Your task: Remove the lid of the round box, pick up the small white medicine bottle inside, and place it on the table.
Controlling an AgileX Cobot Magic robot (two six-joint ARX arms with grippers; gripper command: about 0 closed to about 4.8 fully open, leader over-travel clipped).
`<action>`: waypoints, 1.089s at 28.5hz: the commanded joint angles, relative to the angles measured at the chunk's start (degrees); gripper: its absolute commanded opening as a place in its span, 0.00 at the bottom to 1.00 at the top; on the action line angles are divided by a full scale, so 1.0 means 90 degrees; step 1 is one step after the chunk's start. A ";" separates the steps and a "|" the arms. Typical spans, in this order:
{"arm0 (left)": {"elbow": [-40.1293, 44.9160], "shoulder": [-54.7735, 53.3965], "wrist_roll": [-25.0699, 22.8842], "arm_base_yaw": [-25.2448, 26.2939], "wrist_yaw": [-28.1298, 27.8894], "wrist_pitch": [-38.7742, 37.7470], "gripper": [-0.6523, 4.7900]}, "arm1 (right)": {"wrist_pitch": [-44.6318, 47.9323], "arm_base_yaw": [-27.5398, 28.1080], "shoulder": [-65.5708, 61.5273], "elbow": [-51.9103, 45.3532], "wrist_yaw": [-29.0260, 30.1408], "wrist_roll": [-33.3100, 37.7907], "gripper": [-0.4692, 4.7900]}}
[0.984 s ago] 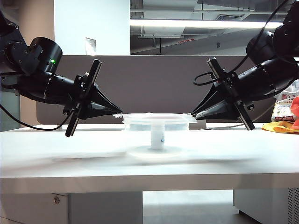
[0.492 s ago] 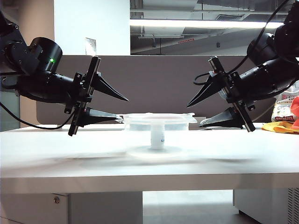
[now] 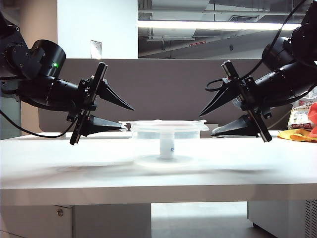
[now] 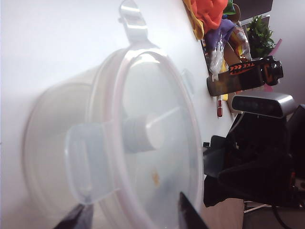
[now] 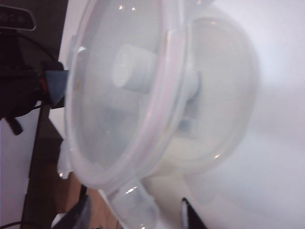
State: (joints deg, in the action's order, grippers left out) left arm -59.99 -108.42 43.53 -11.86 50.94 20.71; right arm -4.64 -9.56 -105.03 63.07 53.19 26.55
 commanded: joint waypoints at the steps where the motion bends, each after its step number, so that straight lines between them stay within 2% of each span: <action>1: -0.0002 0.0010 -0.0024 0.0000 0.0007 0.0041 0.54 | 0.0019 -0.0056 0.0029 0.0012 0.0274 -0.0019 0.48; 7: -0.0002 0.0010 -0.0024 0.0000 0.0007 0.0039 0.54 | 0.0012 -0.0097 0.0029 0.0002 0.0284 -0.0017 0.48; 11: -0.0002 0.0010 -0.0024 0.0000 0.0007 0.0032 0.54 | -0.0070 -0.0097 0.0029 -0.0012 0.0279 -0.0019 0.34; 17: -0.0002 0.0010 -0.0024 0.0000 0.0007 0.0029 0.54 | -0.0175 -0.0097 0.0029 -0.0012 0.0279 -0.0019 0.34; 20: -0.0002 0.0010 -0.0024 0.0000 0.0007 0.0017 0.54 | -0.0175 -0.0097 0.0029 -0.0012 0.0282 -0.0019 0.26; 31: -0.0002 0.0010 -0.0024 0.0000 0.0005 -0.0007 0.54 | -0.0170 -0.0097 0.0029 -0.0012 0.0396 -0.0024 0.14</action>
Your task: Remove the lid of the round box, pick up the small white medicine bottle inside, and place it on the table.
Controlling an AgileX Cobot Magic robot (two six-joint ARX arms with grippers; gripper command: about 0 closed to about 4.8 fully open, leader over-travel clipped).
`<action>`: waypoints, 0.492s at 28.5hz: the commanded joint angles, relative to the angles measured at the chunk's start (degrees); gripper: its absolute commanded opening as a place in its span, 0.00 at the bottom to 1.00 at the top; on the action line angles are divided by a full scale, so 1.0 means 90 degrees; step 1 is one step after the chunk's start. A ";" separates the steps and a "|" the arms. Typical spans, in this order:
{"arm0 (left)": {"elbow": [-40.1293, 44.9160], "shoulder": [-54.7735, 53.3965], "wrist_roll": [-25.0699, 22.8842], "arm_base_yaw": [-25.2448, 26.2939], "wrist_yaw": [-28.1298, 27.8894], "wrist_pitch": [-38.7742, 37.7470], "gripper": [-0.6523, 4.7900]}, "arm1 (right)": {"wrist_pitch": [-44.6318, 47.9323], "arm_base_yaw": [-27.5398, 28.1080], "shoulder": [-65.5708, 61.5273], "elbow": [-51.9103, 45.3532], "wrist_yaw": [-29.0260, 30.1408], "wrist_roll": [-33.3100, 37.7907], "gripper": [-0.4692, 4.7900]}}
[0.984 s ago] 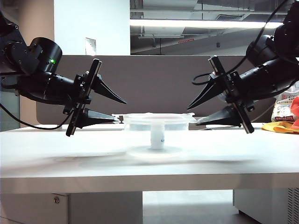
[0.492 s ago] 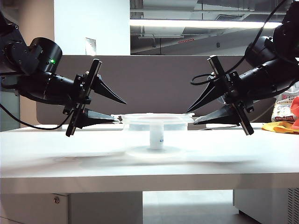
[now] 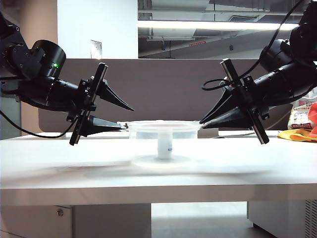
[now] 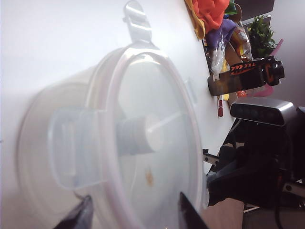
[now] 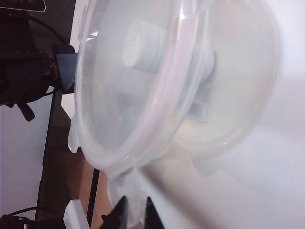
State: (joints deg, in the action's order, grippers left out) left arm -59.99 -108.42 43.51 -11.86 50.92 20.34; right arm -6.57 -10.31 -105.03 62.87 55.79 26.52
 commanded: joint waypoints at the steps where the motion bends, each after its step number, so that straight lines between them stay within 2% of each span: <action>1: -0.0002 0.0010 -0.0024 0.0000 0.0007 0.0032 0.54 | 0.0044 -0.0015 0.0029 0.0010 0.0107 -0.0027 0.11; 3: -0.0002 0.0010 -0.0022 0.0000 0.0007 0.0034 0.54 | 0.0041 -0.0015 0.0029 0.0010 0.0107 -0.0095 0.09; 14: -0.0002 0.0010 -0.0029 0.0000 0.0007 -0.0012 0.54 | 0.0051 -0.0012 0.0032 0.0015 0.0308 -0.0114 0.09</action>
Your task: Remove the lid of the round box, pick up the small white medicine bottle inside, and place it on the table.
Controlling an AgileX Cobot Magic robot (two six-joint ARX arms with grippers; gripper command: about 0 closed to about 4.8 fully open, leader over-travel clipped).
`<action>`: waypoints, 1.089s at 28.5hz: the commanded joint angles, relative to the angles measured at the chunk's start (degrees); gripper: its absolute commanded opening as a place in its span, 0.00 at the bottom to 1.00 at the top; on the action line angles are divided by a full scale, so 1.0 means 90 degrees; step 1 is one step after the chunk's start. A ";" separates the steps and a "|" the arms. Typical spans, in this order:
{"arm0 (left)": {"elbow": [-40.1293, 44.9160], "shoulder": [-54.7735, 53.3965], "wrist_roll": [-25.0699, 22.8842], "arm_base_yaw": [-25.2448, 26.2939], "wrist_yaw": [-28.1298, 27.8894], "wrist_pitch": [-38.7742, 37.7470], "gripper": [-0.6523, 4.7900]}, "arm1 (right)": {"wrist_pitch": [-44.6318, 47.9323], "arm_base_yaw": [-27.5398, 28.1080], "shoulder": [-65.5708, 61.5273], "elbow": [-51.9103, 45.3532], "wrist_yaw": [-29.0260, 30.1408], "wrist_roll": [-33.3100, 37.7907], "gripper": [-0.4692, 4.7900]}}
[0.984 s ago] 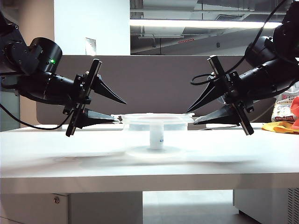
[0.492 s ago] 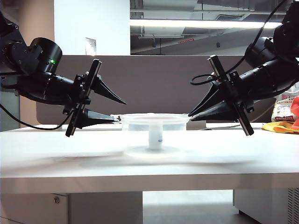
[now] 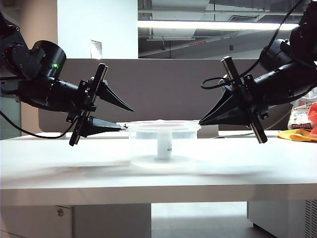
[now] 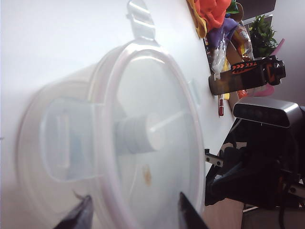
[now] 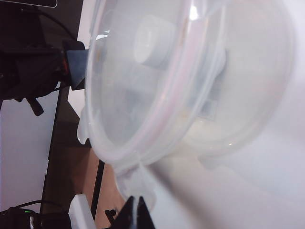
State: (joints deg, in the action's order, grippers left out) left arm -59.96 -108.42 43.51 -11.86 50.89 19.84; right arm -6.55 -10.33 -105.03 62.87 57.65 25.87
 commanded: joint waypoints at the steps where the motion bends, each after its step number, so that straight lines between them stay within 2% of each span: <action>1: -0.0005 0.0010 -0.0032 0.0000 0.0007 0.0044 0.54 | 0.0070 -0.0010 0.0032 0.0015 0.0148 -0.0041 0.09; 3: -0.0005 0.0010 -0.0100 0.0002 0.0005 0.0044 0.55 | 0.0119 -0.0002 0.0034 0.0017 0.0185 -0.0041 0.11; 4: -0.0005 0.0010 -0.0158 0.0010 -0.0053 0.0039 0.59 | 0.0155 0.0000 0.0034 0.0017 0.0182 -0.0041 0.16; 7: -0.0005 0.0010 -0.0163 0.0087 -0.0233 -0.0085 0.71 | 0.0270 0.0058 0.0034 0.0022 0.0172 -0.0027 0.44; 9: -0.0005 0.0010 -0.0165 0.0155 -0.0389 -0.0240 0.80 | 0.0287 0.0080 0.0034 0.0022 0.0114 -0.0012 0.50; 15: -0.0007 0.0010 -0.0160 0.0391 -0.0391 -0.0398 0.82 | 0.0668 0.0340 0.0034 0.0027 -0.0136 0.0175 0.51; 23: -0.0143 0.0010 -0.0168 0.0391 -0.0223 -0.0551 0.82 | 0.1430 0.0406 0.0034 0.0056 -0.0631 0.0651 0.51; 26: -0.0189 0.0010 -0.0163 0.0391 -0.0226 -0.0510 0.77 | 0.1698 0.0403 0.0034 0.0056 -0.0818 0.0833 0.51; 29: -0.0253 0.0005 -0.0168 0.0391 -0.0226 -0.0527 0.68 | 0.1848 0.0403 0.0032 0.0056 -0.1052 0.0964 0.51; 31: -0.0313 -0.0005 -0.0165 0.0391 -0.0226 -0.0532 0.67 | 0.1916 0.0403 0.0029 0.0056 -0.1149 0.0967 0.51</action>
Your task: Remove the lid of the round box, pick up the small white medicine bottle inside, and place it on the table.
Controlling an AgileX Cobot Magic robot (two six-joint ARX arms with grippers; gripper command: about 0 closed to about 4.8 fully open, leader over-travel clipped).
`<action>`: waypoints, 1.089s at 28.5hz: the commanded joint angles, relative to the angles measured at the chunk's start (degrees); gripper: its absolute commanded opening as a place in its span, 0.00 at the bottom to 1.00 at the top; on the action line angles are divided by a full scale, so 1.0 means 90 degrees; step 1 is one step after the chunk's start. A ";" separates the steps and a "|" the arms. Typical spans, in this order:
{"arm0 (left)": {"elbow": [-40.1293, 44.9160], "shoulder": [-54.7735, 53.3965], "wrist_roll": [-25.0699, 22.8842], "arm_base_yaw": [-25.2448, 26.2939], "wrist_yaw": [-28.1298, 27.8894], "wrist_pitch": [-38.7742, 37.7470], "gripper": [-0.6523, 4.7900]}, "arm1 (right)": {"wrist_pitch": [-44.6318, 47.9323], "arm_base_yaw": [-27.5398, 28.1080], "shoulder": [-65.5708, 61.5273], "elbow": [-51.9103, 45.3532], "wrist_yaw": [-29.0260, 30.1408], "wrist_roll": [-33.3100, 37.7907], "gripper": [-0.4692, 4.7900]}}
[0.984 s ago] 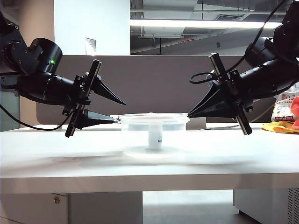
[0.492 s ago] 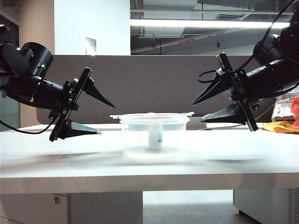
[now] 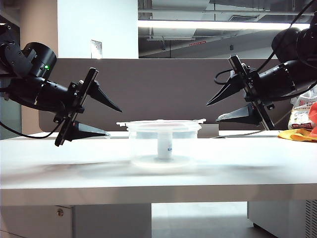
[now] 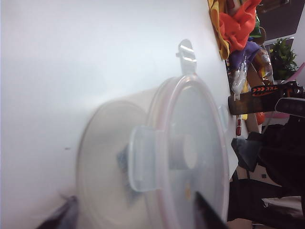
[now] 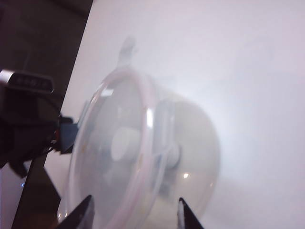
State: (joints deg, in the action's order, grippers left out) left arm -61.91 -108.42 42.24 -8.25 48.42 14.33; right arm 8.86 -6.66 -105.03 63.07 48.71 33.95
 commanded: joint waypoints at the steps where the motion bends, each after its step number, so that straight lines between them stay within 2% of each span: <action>1: -0.0121 -0.0007 -0.0024 -0.0010 0.0049 0.0080 0.67 | 0.0243 -0.0005 0.0029 0.0036 -0.0180 0.0068 0.51; 12: -0.0500 -0.0219 -0.0019 -0.0010 0.0051 -0.0036 0.67 | 0.0381 -0.0007 0.0019 0.0104 -0.0454 0.0206 0.51; 15: -0.0588 -0.0306 0.0007 -0.0010 0.0063 -0.0073 0.66 | 0.0379 -0.0012 -0.0097 0.0287 -0.0401 0.0325 0.51; 17: -0.0612 -0.0342 0.0002 -0.0012 0.0078 -0.0083 0.63 | 0.0379 -0.0046 -0.0221 0.0432 -0.0393 0.0454 0.51; 31: -0.0653 -0.0389 -0.0027 -0.0185 0.0092 -0.0114 0.62 | 0.0423 -0.0182 -0.0746 0.0668 -0.0279 0.0612 0.51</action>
State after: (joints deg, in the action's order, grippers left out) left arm -67.44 -111.94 42.24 -9.30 48.90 12.80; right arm 11.57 -7.86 -111.81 68.86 46.04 39.38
